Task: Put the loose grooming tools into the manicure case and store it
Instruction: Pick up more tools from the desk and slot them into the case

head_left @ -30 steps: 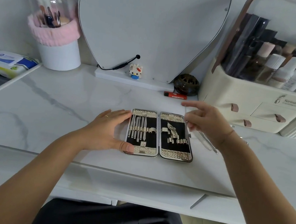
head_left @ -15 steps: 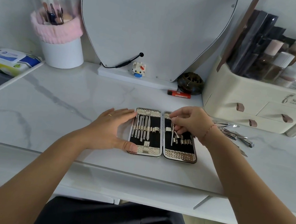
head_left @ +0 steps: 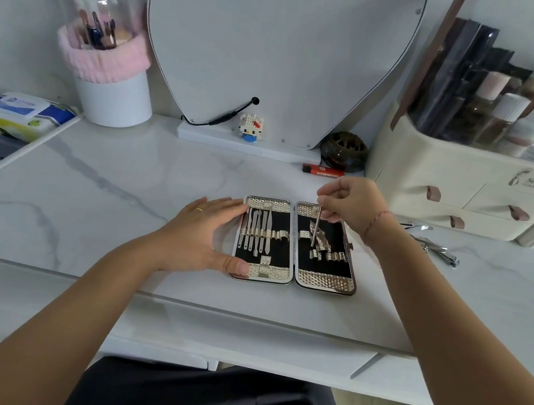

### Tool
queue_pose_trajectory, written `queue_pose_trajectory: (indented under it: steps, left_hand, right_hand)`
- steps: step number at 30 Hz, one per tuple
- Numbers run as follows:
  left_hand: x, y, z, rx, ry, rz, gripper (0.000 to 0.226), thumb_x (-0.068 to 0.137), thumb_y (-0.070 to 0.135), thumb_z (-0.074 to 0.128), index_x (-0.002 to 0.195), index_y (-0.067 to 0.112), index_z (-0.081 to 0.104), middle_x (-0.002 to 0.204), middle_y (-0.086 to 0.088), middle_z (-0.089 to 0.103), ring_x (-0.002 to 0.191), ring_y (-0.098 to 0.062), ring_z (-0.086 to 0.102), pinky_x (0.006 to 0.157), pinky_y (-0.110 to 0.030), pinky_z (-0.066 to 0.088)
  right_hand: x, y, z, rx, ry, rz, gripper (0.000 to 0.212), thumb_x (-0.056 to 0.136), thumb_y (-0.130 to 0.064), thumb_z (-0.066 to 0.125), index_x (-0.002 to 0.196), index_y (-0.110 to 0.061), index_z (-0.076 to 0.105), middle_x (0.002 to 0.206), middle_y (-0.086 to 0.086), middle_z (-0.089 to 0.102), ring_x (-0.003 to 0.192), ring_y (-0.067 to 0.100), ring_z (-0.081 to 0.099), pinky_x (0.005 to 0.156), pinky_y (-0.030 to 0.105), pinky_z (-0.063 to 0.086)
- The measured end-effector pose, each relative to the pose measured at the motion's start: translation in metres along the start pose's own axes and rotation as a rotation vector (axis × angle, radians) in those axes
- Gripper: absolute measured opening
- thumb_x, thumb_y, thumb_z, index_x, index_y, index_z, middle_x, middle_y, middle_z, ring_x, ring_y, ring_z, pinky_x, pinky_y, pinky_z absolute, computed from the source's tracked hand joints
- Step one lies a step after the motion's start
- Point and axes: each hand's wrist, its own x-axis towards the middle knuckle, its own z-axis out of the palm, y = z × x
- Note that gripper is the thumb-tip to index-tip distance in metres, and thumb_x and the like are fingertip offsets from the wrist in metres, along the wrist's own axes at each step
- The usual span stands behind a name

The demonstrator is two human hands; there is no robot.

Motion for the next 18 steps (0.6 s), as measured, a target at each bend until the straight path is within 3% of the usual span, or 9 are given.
queue_pose_trajectory:
  steps: [6,10,18]
  left_hand:
    - [0.001,-0.001,0.001,0.006,0.002,-0.002,0.121,0.045,0.095,0.042,0.146,0.039,0.006,0.155,0.013,0.012,0.142,-0.001,0.002,0.116,-0.032,-0.004]
    - [0.001,0.000,0.000,0.010,-0.001,0.001,0.121,0.045,0.096,0.042,0.146,0.039,0.006,0.155,0.014,0.012,0.142,-0.002,0.002,0.116,-0.032,-0.005]
    - [0.001,0.000,0.000,0.019,0.001,0.004,0.124,0.044,0.096,0.040,0.147,0.036,0.006,0.155,0.013,0.012,0.142,-0.003,0.003,0.115,-0.030,-0.004]
  right_hand:
    - [0.005,-0.004,-0.004,-0.049,-0.071,0.000,0.009,0.082,0.003,0.063,0.084,-0.005,0.064,0.065,0.009,0.063,0.044,0.002,0.057,0.048,0.012,0.049]
    - [0.000,-0.001,0.002,-0.125,-0.233,0.027,0.011,0.082,0.000,0.065,0.082,-0.011,0.063,0.070,0.011,0.065,0.056,0.014,0.058,0.050,0.013,0.050]
    - [-0.011,0.002,0.000,-0.121,-0.211,0.049,0.004,0.081,-0.004,0.067,0.083,-0.007,0.069,0.071,0.014,0.068,0.059,0.018,0.061,0.059,0.019,0.056]
